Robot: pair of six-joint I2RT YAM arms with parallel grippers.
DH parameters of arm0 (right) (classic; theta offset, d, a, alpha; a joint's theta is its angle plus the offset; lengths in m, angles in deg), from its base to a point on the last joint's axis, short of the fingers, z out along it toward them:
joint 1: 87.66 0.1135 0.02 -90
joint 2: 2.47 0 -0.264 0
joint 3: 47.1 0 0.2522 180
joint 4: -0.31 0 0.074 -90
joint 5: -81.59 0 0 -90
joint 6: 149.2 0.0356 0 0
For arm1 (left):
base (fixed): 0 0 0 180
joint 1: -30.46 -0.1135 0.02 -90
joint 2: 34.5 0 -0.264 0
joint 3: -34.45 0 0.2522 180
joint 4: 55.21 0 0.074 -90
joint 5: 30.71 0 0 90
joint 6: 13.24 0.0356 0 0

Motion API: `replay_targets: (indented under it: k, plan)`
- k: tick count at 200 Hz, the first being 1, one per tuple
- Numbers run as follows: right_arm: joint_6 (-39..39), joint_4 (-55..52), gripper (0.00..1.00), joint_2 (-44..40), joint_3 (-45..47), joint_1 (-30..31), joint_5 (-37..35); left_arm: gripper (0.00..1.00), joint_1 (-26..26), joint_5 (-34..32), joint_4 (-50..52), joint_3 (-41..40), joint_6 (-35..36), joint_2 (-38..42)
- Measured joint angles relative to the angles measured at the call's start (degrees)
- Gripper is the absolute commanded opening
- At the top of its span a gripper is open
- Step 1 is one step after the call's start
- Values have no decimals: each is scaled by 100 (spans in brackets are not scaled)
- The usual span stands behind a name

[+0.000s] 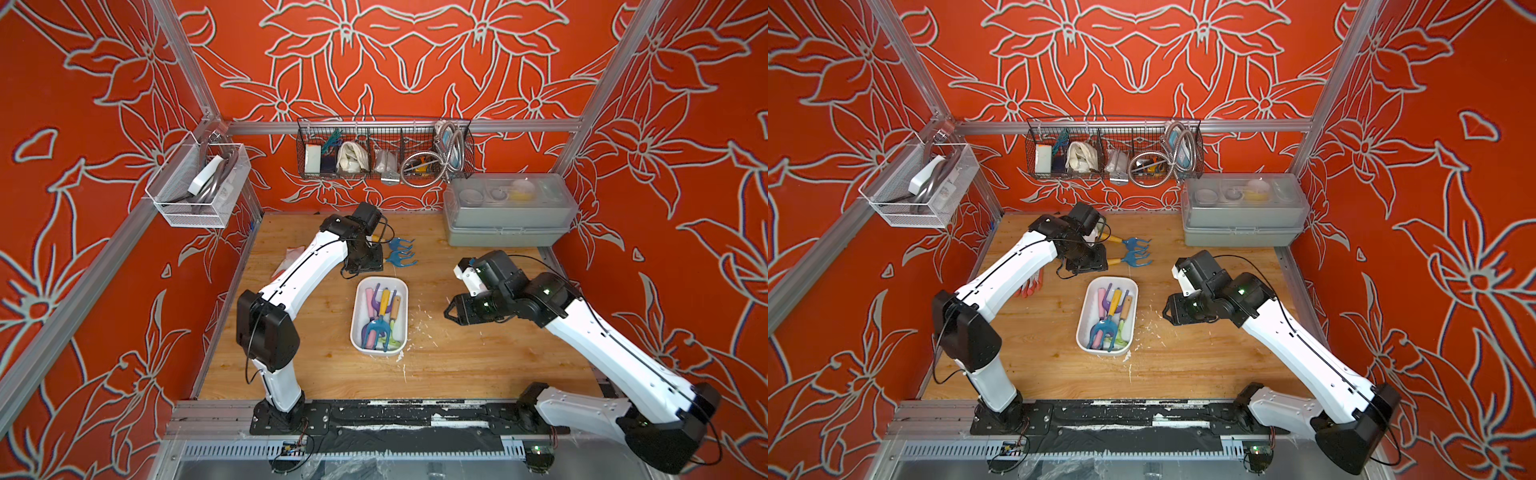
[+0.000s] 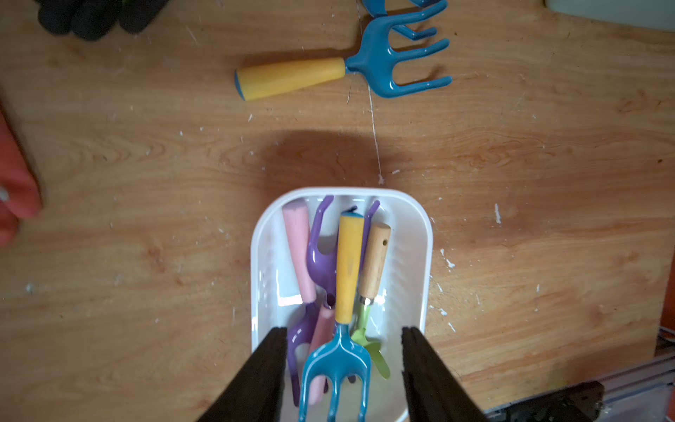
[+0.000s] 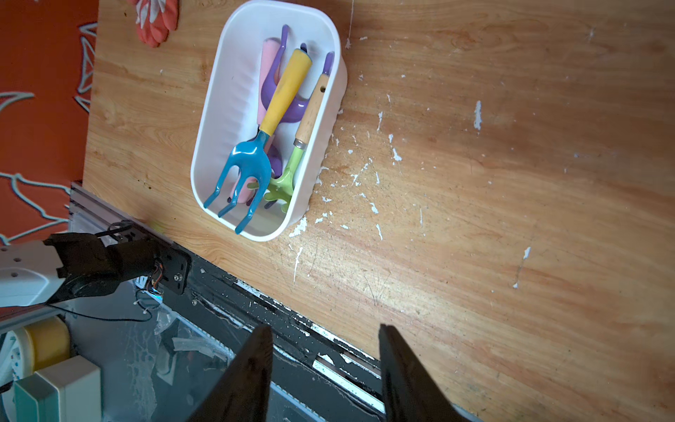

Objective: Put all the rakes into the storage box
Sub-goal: Move the rake to the center of the board.

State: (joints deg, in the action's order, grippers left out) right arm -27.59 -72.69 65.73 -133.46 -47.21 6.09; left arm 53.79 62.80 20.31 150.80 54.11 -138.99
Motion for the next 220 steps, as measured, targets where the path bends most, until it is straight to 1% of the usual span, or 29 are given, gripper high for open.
replay_targets:
  k: [24,42,73,95,115,153,201,220]
  plan:
    - [-164,149,48,422,-361,-35,83,54,-348,15,76,579,619,-601]
    - [-227,249,48,616,-468,-94,201,54,-531,-48,98,1067,1029,-1091]
    - [-260,269,48,1043,-597,-223,374,55,-549,-227,120,1740,1633,-1910]
    - [-264,258,47,1366,-680,-297,474,56,-549,-258,118,2026,1884,-2420]
    - [-284,168,46,1696,-892,-330,570,58,-551,-256,116,2218,2017,-2776]
    - [-334,96,45,2159,-1250,-334,686,60,-562,-258,81,2767,2044,-3327]
    - [-343,59,45,2365,-1296,-334,754,61,-584,-256,0,3469,1790,-3692]
    - [-343,52,45,2430,-1296,-334,767,60,-608,-212,-24,3580,1626,-3823]
